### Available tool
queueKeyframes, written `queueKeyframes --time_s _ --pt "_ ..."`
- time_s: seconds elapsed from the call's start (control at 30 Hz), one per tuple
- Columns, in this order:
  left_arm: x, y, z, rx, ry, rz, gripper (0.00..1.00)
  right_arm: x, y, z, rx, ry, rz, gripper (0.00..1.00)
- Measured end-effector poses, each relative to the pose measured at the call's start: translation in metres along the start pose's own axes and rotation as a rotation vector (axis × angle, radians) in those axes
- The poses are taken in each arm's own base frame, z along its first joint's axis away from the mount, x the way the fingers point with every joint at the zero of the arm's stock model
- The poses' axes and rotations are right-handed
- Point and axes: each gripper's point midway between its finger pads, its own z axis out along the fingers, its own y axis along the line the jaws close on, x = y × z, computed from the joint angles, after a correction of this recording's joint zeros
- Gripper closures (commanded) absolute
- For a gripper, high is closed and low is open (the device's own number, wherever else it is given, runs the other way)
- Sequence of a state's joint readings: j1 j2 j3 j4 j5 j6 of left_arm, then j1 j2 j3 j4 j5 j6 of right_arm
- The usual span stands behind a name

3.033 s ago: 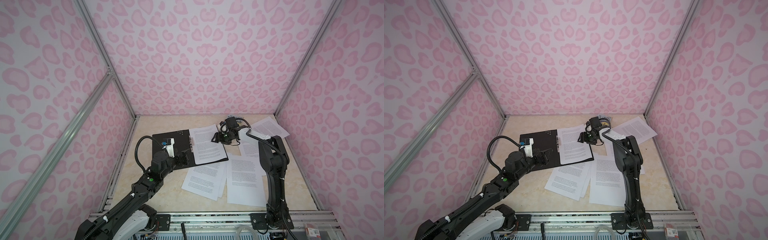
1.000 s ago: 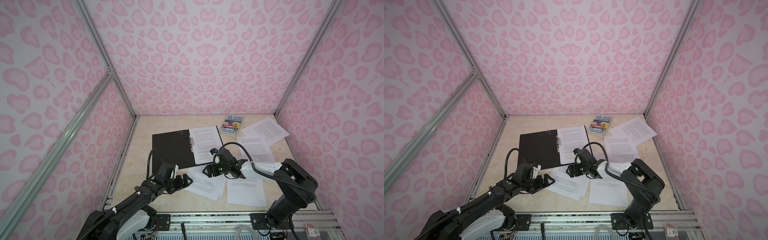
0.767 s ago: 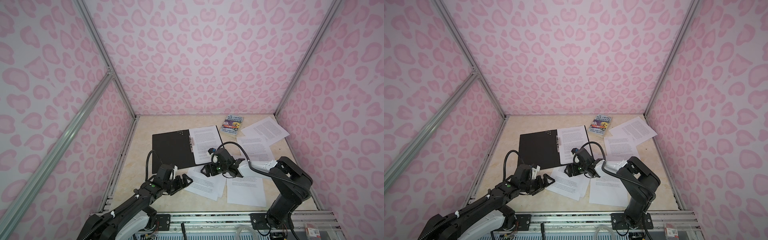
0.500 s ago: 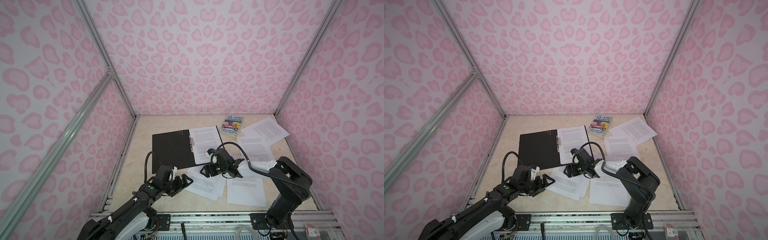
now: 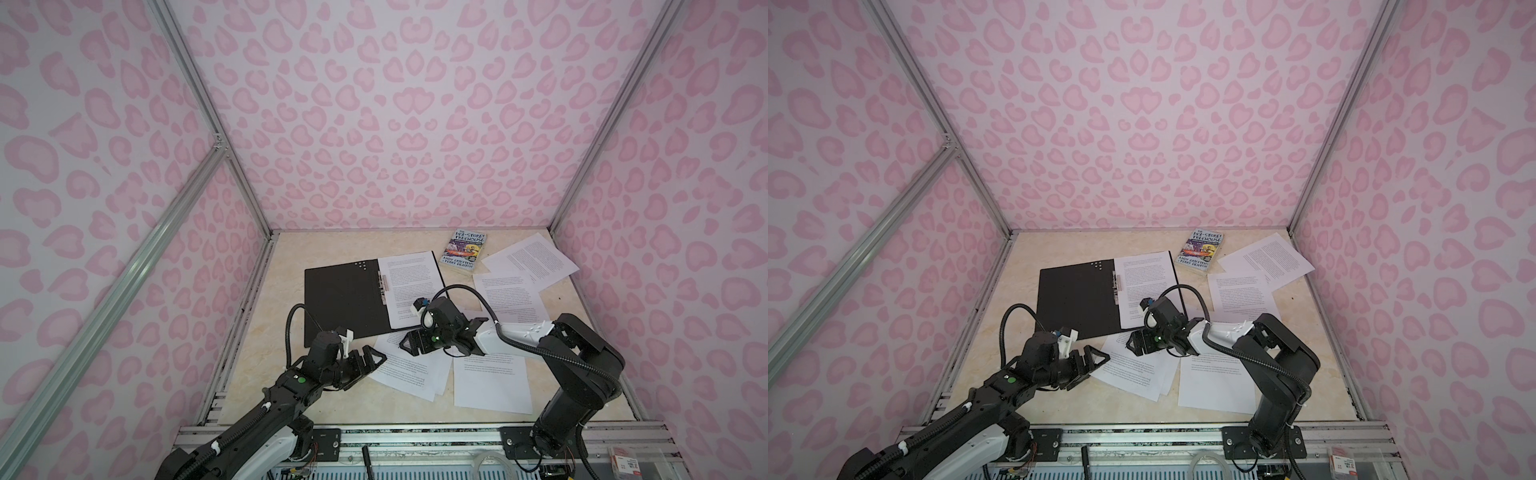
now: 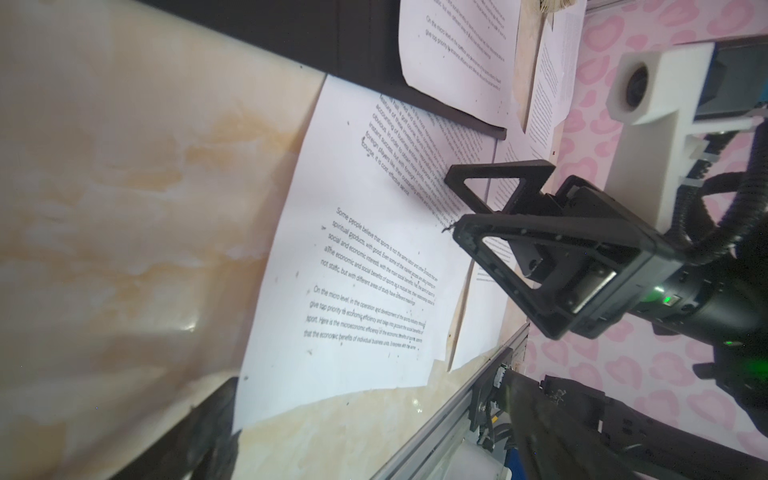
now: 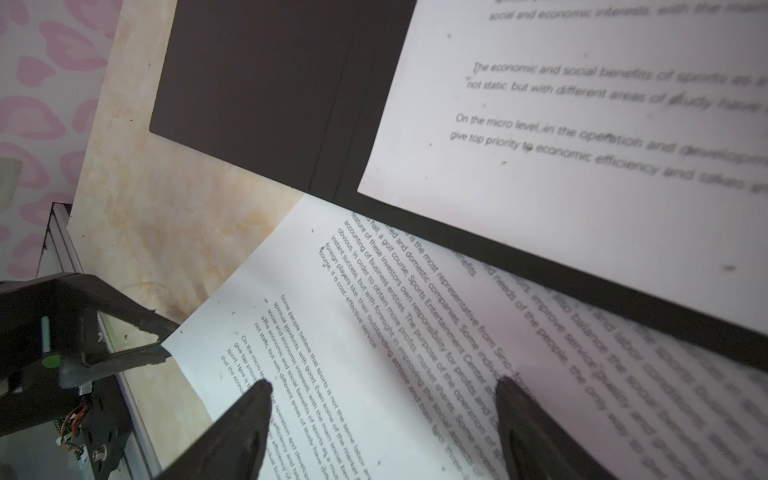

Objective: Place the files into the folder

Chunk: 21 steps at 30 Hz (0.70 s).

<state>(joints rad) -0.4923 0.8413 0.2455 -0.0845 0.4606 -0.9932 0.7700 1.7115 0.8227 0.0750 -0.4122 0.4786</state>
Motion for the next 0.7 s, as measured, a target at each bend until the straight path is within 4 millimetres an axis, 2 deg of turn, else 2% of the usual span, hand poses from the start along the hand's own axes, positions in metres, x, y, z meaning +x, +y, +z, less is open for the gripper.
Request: queueKeyframes --time_s 0.27,0.7 --pt "-0.006 -0.003 0.006 -0.001 -0.011 -0.002 0.06 -0.001 0.002 -0.002 -0.004 -0.004 -0.003 0.15" --pt "-0.006 -0.002 0.022 -0.017 0.019 -0.032 0.35 0.0 0.001 -0.002 -0.001 0.002 -0.001 0.15"
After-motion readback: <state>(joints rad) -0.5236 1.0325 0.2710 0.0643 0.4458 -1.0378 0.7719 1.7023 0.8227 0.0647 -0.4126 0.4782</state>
